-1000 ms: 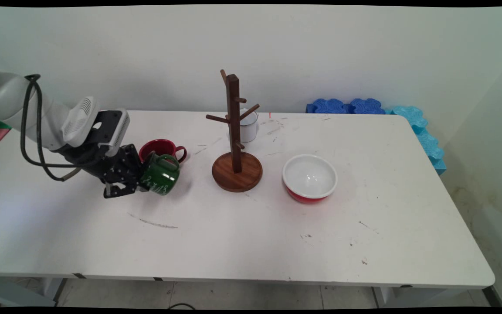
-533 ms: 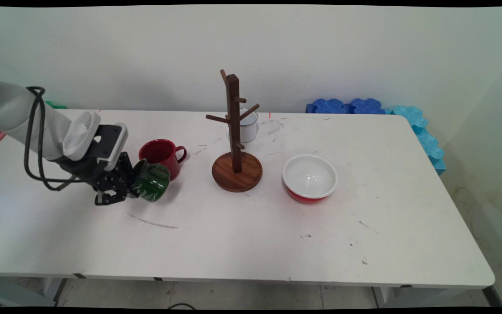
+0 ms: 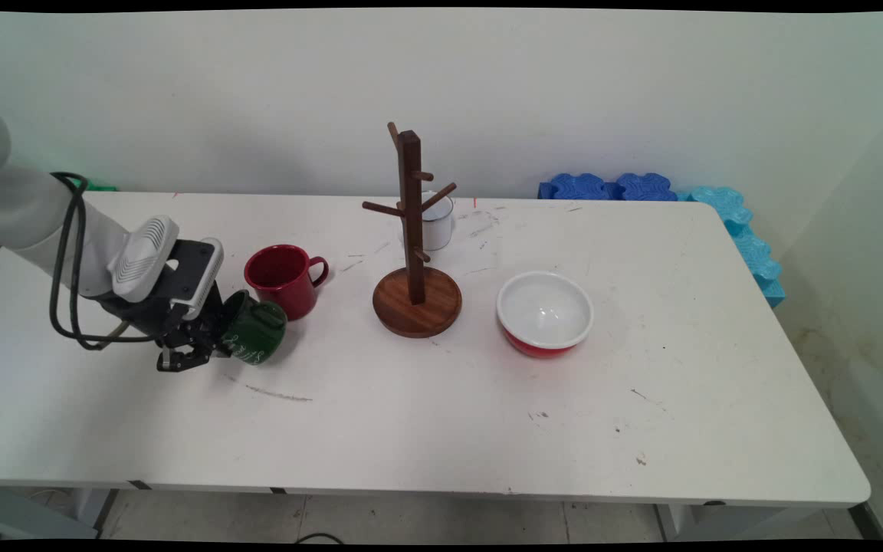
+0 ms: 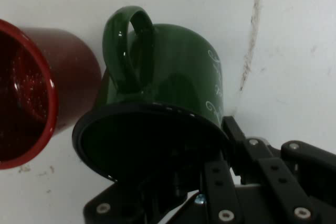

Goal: Place the picked object on the table

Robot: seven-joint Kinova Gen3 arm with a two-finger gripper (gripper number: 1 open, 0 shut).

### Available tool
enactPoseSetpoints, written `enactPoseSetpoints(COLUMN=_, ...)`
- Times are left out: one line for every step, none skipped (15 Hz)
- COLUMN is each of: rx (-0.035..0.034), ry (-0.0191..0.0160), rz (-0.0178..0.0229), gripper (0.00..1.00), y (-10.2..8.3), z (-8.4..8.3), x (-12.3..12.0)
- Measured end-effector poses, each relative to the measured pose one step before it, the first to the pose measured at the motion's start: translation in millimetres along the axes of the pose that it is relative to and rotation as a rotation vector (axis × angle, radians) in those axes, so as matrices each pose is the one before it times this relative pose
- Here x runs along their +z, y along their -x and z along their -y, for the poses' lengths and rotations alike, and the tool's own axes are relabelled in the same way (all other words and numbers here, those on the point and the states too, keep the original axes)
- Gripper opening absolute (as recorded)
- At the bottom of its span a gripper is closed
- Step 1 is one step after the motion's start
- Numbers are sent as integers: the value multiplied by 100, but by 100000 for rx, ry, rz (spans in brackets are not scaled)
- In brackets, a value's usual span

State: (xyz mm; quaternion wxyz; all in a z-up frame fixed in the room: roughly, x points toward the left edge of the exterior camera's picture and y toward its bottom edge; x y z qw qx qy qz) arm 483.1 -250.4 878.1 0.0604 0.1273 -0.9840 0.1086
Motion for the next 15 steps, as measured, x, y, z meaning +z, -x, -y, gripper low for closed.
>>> enactPoseSetpoints(rx=253, ry=-99, rz=539, gripper=0, y=18, z=-29, x=143)
enactPoseSetpoints(rx=304, ry=-149, rz=542, gripper=0, y=0, z=-13, x=151)
enactPoseSetpoints(rx=264, ry=-158, rz=416, gripper=0, y=-11, z=-8, x=139)
enactPoseSetpoints(rx=268, ry=-165, rz=370, gripper=0, y=-11, z=-3, x=127)
enactPoseSetpoints(rx=197, ry=-113, rz=257, gripper=0, y=-15, z=-4, x=102)
enactPoseSetpoints(rx=238, ry=-143, rz=286, gripper=0, y=-27, z=-8, x=94)
enactPoseSetpoints(rx=192, ry=-128, rz=218, gripper=0, y=-28, z=-9, x=87)
enactPoseSetpoints(rx=158, ry=-111, rz=168, gripper=100, y=-20, z=-4, x=65)
enactPoseSetpoints(rx=211, ry=-87, rz=141, gripper=100, y=-34, z=-2, x=68)
enactPoseSetpoints(rx=176, ry=-103, rz=107, gripper=100, y=-20, z=-4, x=57)
enactPoseSetpoints(rx=131, ry=-114, rz=102, gripper=100, y=-13, z=-7, x=45)
enactPoseSetpoints(rx=156, ry=-48, rz=41, gripper=100, y=-31, z=5, x=42)
enactPoseSetpoints(rx=126, ry=-50, rz=26, gripper=100, y=-28, z=-6, x=35)
enactPoseSetpoints(rx=53, ry=-55, rz=16, gripper=100, y=-12, z=-3, x=15)
enactPoseSetpoints(rx=55, ry=-71, rz=-8, gripper=100, y=-20, z=0, x=22)
